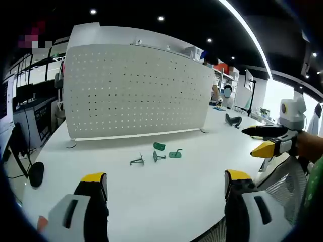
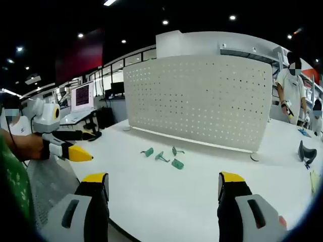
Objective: Insert the hook assembly into the mounting plate slot until the hook locks in place.
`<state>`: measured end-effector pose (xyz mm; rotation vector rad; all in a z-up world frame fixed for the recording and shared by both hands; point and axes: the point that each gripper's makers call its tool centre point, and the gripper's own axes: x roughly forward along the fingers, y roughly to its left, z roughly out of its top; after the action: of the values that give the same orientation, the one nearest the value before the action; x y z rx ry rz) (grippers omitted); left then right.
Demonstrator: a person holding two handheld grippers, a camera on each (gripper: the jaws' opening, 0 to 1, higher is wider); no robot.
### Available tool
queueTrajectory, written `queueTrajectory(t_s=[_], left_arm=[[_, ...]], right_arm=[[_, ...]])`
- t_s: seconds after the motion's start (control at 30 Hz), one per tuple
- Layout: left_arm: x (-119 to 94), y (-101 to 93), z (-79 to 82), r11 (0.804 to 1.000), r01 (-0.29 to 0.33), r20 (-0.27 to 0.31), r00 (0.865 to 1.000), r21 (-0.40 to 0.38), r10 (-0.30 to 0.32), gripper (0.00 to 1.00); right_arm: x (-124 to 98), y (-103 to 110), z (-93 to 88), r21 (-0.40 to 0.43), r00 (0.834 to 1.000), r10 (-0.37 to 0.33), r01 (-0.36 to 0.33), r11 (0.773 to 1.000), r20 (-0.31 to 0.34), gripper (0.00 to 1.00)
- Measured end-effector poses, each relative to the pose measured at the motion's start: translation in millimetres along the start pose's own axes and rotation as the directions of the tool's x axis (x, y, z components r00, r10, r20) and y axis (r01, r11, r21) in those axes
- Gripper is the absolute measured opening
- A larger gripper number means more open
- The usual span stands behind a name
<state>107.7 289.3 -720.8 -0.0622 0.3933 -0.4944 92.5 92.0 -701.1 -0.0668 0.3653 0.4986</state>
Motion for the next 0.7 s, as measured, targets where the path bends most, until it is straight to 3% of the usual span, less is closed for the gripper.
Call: queueTrajectory(t_s=[0.7], left_arm=[[0.5, -1.4, -2.0, 1.0, 0.008, -0.011, 1.0, 0.004, -0.008, 0.98]], right_arm=[[-0.3, 0.0, -0.8, -0.003, 1.0, -0.003, 0.003, 1.0, -0.004, 0.91]])
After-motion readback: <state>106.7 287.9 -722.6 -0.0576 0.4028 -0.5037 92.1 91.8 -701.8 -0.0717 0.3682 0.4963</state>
